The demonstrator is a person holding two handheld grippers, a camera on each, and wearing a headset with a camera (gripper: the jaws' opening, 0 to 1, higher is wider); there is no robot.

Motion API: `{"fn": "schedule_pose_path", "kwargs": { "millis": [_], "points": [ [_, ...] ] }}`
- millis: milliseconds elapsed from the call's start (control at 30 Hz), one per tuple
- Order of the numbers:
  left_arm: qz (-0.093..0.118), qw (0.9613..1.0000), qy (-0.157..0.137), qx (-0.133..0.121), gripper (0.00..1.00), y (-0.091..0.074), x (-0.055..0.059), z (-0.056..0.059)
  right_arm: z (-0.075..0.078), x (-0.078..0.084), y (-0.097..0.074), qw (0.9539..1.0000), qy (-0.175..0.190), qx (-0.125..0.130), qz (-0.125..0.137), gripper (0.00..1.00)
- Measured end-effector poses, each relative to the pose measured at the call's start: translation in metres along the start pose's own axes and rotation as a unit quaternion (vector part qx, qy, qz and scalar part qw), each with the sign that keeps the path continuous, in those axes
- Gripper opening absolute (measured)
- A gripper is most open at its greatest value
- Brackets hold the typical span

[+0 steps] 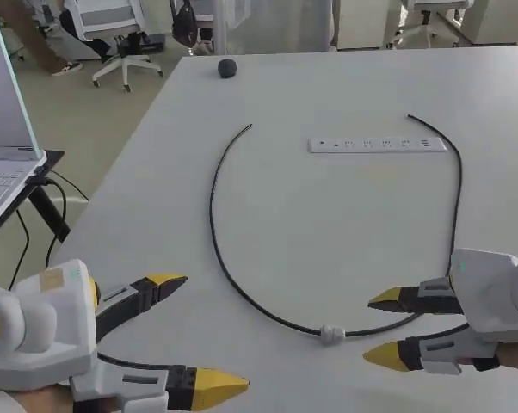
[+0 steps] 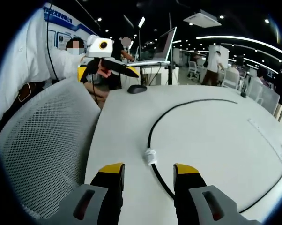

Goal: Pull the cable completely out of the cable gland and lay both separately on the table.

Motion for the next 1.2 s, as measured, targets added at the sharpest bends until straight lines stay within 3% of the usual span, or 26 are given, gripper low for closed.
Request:
{"fn": "schedule_pose_path", "kwargs": {
  "millis": [533, 1200],
  "points": [
    [-0.004, 1.0000, -0.006, -0.001, 1.00, -0.001, 0.000, 0.003, 0.003, 0.006, 0.036, 0.9993, -0.013, -0.033, -0.008, 0.32],
    [-0.006, 0.9999, -0.005, -0.009, 1.00, 0.000, -0.002, 0.001, 0.005, 0.013, 0.049, 0.9984, -0.045, -0.034, -0.007, 0.13]
  ]
}}
Point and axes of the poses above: the centre of the closed fingertips' face, and the gripper's own axes: y roughly forward along the fingers, z roughly to its right, x roughly out of its underside, the point moved 9 cm from there along -y, roughly backward along the fingers, and after that the axes turned 4 degrees about x, right-handed, at the moved point
